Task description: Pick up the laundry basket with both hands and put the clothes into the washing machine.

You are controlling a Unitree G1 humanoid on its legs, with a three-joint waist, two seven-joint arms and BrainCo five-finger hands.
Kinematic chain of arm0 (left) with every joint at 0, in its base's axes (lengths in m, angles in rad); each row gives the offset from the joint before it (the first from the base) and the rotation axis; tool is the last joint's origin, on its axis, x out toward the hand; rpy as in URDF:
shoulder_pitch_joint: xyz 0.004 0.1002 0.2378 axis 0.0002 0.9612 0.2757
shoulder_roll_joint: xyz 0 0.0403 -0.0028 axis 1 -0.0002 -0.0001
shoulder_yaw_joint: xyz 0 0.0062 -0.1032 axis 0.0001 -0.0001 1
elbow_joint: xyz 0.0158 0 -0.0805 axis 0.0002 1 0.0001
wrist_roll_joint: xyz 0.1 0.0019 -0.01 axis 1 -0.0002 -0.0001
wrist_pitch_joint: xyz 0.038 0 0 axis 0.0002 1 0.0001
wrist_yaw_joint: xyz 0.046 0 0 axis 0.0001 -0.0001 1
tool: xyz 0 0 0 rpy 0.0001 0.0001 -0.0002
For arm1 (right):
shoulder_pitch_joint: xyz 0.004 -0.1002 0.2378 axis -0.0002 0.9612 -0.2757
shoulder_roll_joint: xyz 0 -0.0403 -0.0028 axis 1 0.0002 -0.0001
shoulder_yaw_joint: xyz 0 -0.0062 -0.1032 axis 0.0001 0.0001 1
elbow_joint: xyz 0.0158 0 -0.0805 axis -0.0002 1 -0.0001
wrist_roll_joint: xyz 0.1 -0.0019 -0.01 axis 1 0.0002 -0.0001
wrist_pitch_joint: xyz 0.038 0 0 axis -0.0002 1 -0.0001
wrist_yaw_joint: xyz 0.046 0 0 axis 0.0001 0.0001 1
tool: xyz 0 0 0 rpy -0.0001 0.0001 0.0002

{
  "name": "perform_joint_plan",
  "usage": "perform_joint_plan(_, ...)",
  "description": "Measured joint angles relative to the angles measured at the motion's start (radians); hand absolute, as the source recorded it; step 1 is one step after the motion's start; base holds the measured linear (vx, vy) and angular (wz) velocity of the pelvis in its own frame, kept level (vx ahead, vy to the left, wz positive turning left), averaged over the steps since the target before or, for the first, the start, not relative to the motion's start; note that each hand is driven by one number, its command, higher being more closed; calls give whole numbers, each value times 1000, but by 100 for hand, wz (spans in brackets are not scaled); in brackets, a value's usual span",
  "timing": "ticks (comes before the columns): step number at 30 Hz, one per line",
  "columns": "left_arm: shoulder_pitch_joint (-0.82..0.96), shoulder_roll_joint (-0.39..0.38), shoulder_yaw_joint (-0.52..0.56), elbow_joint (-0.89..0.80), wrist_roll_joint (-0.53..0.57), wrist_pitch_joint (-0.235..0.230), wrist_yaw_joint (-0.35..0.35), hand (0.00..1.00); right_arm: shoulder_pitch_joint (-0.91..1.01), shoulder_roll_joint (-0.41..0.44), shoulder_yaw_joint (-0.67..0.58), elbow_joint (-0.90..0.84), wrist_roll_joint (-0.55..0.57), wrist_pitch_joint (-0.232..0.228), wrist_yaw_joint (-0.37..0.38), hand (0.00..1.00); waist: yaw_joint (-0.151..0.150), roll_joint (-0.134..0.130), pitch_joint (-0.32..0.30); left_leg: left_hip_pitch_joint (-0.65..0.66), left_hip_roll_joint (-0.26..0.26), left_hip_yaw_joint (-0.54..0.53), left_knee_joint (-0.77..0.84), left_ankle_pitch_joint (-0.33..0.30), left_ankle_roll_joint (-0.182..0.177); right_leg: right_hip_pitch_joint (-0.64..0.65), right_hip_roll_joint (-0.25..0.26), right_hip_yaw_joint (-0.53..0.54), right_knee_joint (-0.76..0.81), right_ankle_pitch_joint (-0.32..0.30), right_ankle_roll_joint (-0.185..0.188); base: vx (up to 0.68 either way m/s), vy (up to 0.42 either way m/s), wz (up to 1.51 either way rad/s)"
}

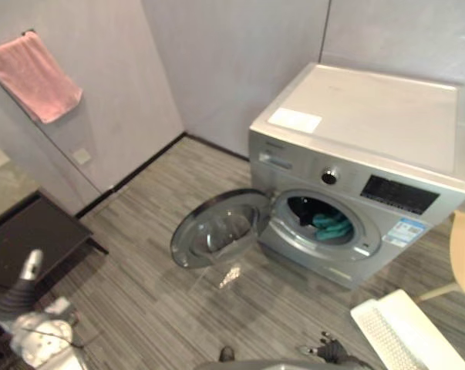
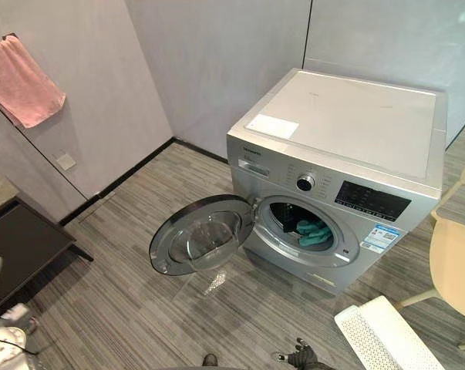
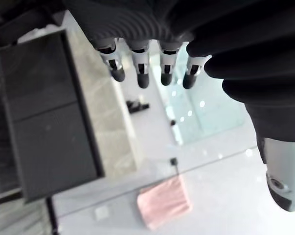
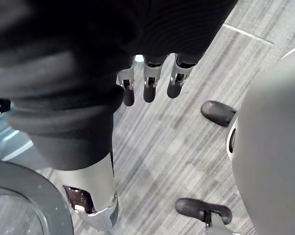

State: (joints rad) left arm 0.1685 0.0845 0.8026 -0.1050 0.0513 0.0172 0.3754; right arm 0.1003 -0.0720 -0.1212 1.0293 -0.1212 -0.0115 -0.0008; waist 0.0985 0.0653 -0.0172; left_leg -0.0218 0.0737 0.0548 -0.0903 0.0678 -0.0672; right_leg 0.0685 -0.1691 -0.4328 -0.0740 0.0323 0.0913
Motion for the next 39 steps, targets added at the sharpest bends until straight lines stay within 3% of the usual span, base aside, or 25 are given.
perform_joint_plan(5,-158,250,10,272,-31,8,-2,0,-5,-27,69,-17,-7,2,7,0,-2,-26,-5,-61,18,-1,9,1,-16,-64,23,0,3,7,-4,-88,-14,-4)
perform_joint_plan(7,-267,359,-49,434,-59,7,-13,0,-7,-35,97,-43,-7,9,7,0,-4,-65,16,-119,32,-3,24,16,-21,-111,31,0,8,22,-22,-78,-17,-4)
perform_joint_plan(8,-296,383,-65,476,-63,7,-25,0,-11,-35,101,-44,-7,12,7,0,-6,-75,24,-130,32,-6,25,20,-21,-122,35,-1,10,23,-24,-92,-4,1)
perform_joint_plan(11,-507,479,-209,724,-157,8,-85,0,-15,-36,111,-108,-7,16,5,0,-18,-136,69,-225,55,-15,21,52,-32,-224,51,-4,36,31,-36,-85,-24,1)
perform_joint_plan(15,-691,488,-336,904,-199,9,-124,0,-7,-33,123,-182,-6,11,4,0,-34,-190,106,-284,67,0,19,70,-29,-295,55,2,47,39,-46,-22,-4,-10)
perform_joint_plan(18,-821,488,-432,983,-209,9,-158,0,11,-31,131,-234,-4,-3,-2,0,-34,-213,115,-328,76,6,20,79,-34,-344,62,14,48,48,-59,21,-10,-15)
perform_joint_plan(23,-1057,489,-592,1065,-217,7,-179,0,15,-21,175,-319,5,-26,-16,0,-35,-233,161,-392,104,14,20,92,-53,-401,97,22,16,69,-83,20,-41,-13)
perform_joint_plan(26,-1152,475,-705,1087,-202,4,-180,0,15,-13,206,-370,8,-31,-19,0,-57,-247,188,-407,117,14,20,95,-56,-410,112,22,5,71,-86,49,-25,-4)
perform_joint_plan(27,-1174,459,-749,1098,-152,-4,-170,0,17,-13,222,-389,13,-36,-19,0,-65,-249,189,-417,119,16,21,95,-57,-420,115,23,2,73,-88,52,10,-5)
perform_joint_plan(31,-1208,432,-772,1168,34,-12,-168,0,15,-8,252,-397,14,-52,-18,0,-59,-247,192,-427,119,27,22,96,-58,-431,115,27,-5,76,-93,53,25,-5)
perform_joint_plan(35,-1189,390,-739,1207,63,21,-181,0,-10,10,262,-396,13,-46,-14,0,-56,-247,192,-406,116,30,22,95,-58,-405,113,30,-19,86,-88,33,39,1)
perform_joint_plan(39,-1115,340,-712,1201,56,24,-197,0,-57,26,278,-406,9,-30,-8,0,-52,-245,192,-389,117,46,21,94,-58,-400,111,48,-19,94,-77,-19,45,-10)
